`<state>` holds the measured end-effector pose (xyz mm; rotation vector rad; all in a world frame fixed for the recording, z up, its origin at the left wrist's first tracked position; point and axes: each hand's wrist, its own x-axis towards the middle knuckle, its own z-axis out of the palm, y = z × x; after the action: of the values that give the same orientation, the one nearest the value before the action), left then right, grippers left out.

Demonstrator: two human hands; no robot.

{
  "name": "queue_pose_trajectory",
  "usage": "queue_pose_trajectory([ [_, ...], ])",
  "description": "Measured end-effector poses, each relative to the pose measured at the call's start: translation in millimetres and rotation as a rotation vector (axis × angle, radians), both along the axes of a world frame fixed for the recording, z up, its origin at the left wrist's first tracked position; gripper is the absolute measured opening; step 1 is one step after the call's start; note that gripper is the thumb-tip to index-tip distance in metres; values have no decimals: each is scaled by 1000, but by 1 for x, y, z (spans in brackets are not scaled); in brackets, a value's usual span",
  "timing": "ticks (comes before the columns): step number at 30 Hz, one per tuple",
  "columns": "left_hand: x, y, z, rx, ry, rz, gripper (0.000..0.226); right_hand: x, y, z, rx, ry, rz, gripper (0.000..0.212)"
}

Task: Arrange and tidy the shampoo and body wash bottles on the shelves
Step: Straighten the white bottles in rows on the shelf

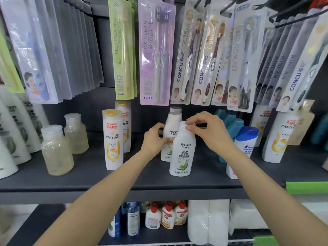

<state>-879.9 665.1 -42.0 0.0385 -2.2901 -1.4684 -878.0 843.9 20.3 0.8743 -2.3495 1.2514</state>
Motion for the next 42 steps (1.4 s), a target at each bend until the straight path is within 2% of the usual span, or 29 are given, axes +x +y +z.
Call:
queue_pose_trajectory([
  [2, -3, 0, 0, -27, -22, -39, 34, -4, 0, -3, -38, -25, 9, 5],
  [5, -5, -2, 0, -55, -55, -79, 32, -10, -1, -8, -204, -113, 37, 9],
  [9, -5, -1, 1, -20, -73, -92, 34, -24, 3, -11, -329, -210, -30, 15],
  [14, -6, -1, 3, -15, -77, -99, 30, -44, 2, -6, -196, -291, 6, 26],
  [19, -9, -2, 2, -29, -52, -91, 28, -46, -4, 3, -75, -275, 92, 25],
  [23, -12, -9, 5, -102, -42, -104, 31, -47, -4, 7, 179, -114, 90, 38],
  [25, -15, -17, 9, -31, -18, -92, 30, -48, -3, 9, 250, -59, 82, 40],
  [27, -19, -24, 14, 20, 45, -44, 25, -50, -3, 11, 272, -47, 81, 40],
  [30, -31, -27, 24, -41, 113, 27, 28, -49, -3, 11, 275, -60, 78, 40],
  [35, -51, -20, 44, -229, 97, -82, 38, -49, -4, 9, 247, -83, 87, 40],
  [38, -60, -20, 47, -353, 86, -95, 35, -50, -4, 9, 231, -100, 96, 40],
  [42, -58, -19, 45, -311, 115, -88, 36, -50, -4, 9, 212, -105, 107, 37],
])
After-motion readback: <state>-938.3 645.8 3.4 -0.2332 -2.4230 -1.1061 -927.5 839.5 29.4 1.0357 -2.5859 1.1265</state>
